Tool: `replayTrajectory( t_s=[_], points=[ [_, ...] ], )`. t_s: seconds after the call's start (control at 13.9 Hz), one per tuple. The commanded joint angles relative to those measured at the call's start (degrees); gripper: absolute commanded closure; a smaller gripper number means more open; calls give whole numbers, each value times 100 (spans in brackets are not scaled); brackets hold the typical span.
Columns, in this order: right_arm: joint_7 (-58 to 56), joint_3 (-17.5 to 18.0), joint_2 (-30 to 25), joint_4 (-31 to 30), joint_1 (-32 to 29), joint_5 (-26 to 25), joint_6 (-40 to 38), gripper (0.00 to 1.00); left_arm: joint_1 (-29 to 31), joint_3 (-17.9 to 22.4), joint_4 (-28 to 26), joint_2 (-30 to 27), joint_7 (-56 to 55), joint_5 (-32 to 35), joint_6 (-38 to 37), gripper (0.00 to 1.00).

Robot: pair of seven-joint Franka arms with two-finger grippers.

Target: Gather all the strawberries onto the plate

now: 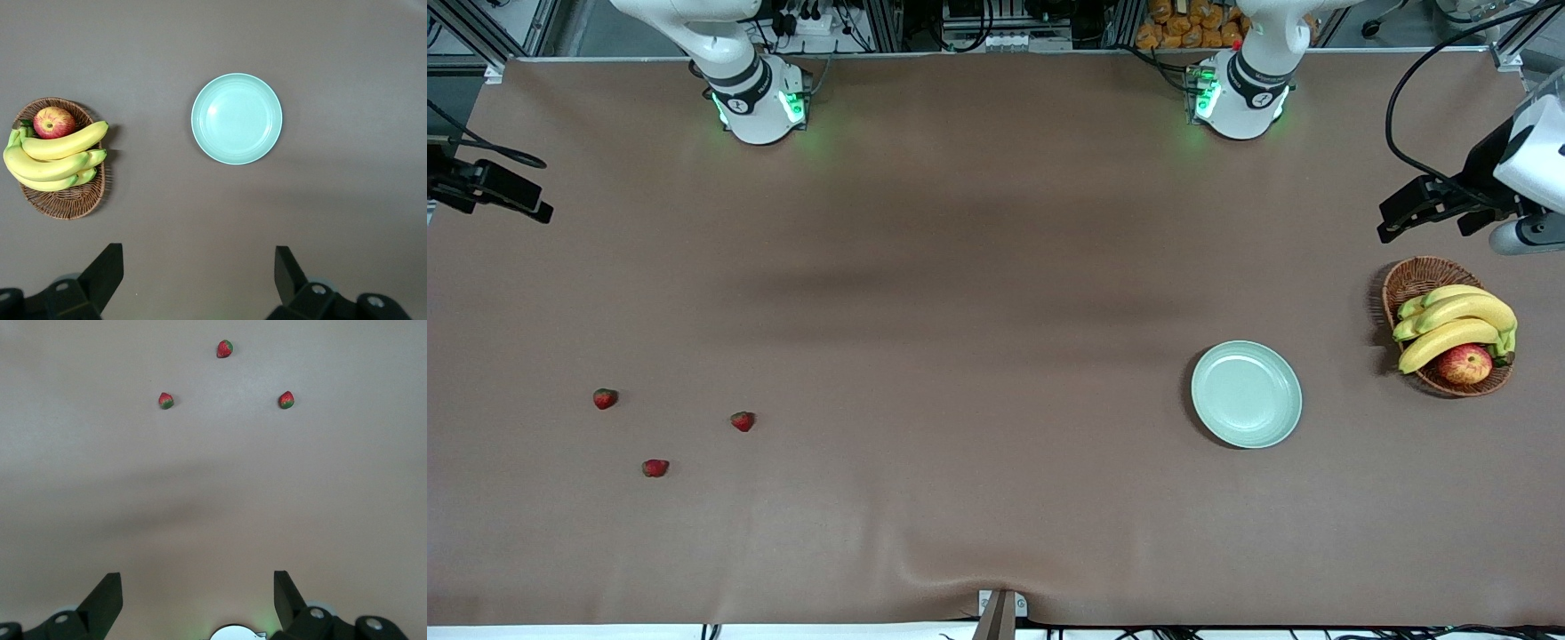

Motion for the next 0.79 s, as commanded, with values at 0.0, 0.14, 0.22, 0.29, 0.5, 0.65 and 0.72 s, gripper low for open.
replayTrajectory(
  t_s=[0.0,0.14,0.22,0.29,0.5,0.65,0.72],
  points=[
    [59,-148,-104,-10,180,-36,-62,0,50,-16,179,9,45,-34,-156,0],
    [59,-183,-112,-10,233,-36,-62,0,59,-16,197,9,45,-34,-191,0],
    [59,-218,-112,-10,242,-36,-62,0,67,-7,197,18,45,-34,-191,0],
    [59,-219,-104,-19,234,-36,-62,0,59,-16,197,27,45,-34,-191,0],
    [59,-201,-103,-19,172,-27,-54,0,225,-16,170,53,89,-61,-191,0],
    [59,-201,-51,-28,189,-18,-54,0,261,-16,162,45,98,-96,-191,0],
    [59,-192,-16,-45,224,16,-45,0,261,-16,144,27,89,-96,-209,0]
  ],
)
